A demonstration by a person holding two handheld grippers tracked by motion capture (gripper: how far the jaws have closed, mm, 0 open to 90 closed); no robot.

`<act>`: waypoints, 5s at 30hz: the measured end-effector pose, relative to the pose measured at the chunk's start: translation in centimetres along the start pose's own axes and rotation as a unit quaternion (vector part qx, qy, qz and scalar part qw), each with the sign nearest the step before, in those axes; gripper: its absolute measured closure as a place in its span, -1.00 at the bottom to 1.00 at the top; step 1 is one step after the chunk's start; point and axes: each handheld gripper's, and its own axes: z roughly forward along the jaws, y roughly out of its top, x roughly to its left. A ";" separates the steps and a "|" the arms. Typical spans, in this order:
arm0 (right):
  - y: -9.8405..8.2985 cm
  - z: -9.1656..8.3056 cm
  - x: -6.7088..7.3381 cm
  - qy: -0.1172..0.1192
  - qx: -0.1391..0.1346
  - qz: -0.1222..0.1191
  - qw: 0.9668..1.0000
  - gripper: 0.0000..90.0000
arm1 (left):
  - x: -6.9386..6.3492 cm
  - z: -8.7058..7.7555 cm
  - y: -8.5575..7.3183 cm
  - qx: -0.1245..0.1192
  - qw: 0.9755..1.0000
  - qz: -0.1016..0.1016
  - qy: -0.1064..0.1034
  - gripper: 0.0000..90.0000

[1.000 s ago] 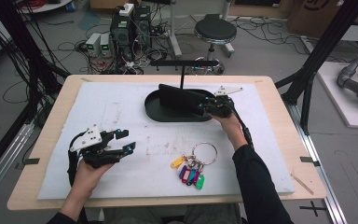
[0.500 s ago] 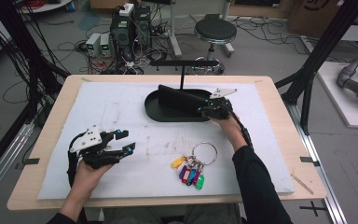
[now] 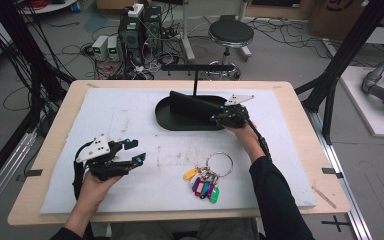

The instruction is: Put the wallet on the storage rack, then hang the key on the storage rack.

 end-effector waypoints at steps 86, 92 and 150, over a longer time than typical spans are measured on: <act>-7.5 -18.3 4.2 -0.063 -0.117 0.077 0.988 -0.48 | 0.8 -0.7 -0.8 0.032 0.993 -0.008 0.113 -0.44; -7.5 -17.9 4.4 -0.058 -0.103 0.084 0.989 -0.51 | 0.8 -0.5 -0.8 0.034 0.993 -0.006 0.109 -0.44; -7.3 -10.9 8.3 -0.032 0.064 0.081 0.994 0.95 | 0.4 -0.1 -1.2 0.047 0.993 -0.006 0.104 -0.44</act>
